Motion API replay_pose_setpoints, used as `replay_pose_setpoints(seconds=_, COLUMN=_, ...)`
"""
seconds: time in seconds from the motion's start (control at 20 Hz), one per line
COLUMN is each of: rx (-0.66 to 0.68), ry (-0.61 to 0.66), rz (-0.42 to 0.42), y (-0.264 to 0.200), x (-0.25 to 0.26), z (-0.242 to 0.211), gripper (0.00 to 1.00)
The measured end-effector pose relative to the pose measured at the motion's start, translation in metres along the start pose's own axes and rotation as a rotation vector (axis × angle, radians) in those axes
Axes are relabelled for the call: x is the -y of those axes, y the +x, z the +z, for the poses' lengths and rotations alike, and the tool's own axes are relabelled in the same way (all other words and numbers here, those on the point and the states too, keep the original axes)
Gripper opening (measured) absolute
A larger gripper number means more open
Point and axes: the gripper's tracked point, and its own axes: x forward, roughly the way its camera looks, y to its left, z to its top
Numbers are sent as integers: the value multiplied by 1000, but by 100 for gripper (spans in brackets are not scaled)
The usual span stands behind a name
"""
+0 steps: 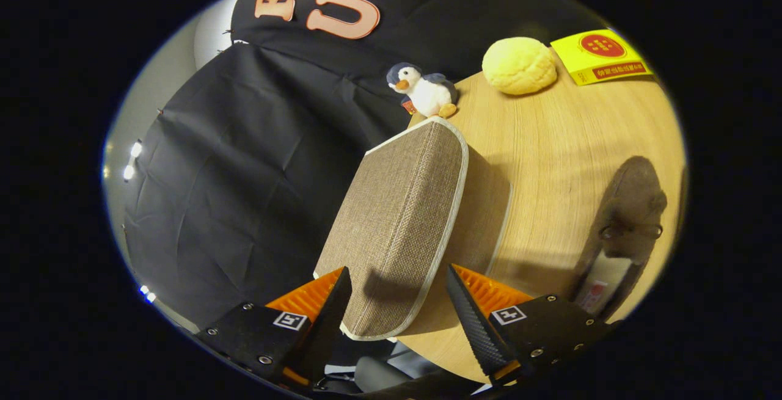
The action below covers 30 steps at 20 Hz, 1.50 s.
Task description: Open the storage box then place both shoes into the box .Put the left shoe in first, then the right shoe, with the right side of both shoes facing outward in a uniform manner.
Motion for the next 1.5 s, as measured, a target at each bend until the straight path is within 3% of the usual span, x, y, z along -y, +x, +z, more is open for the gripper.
replay_pose_setpoints(seconds=0.35, rx=5, ry=135, rz=88, y=18, x=-2, z=-3, gripper=94)
replay_pose_setpoints(seconds=0.6, rx=39, ry=193, rz=147, y=2, x=-16, z=9, gripper=73)
replay_pose_setpoints(seconds=0.75, rx=97, ry=214, rz=208, y=-18, x=-39, z=28, gripper=65)
replay_pose_setpoints(seconds=0.9, rx=135, ry=187, rz=227, y=-27, x=-56, z=40, gripper=43)
replay_pose_setpoints(seconds=1.0, rx=150, ry=176, rz=250, y=-29, x=-72, z=48, gripper=34)
replay_pose_setpoints(seconds=1.3, rx=190, ry=133, rz=327, y=-27, x=-138, z=77, gripper=18)
replay_pose_setpoints(seconds=1.5, rx=163, ry=62, rz=337, y=-5, x=-182, z=87, gripper=16)
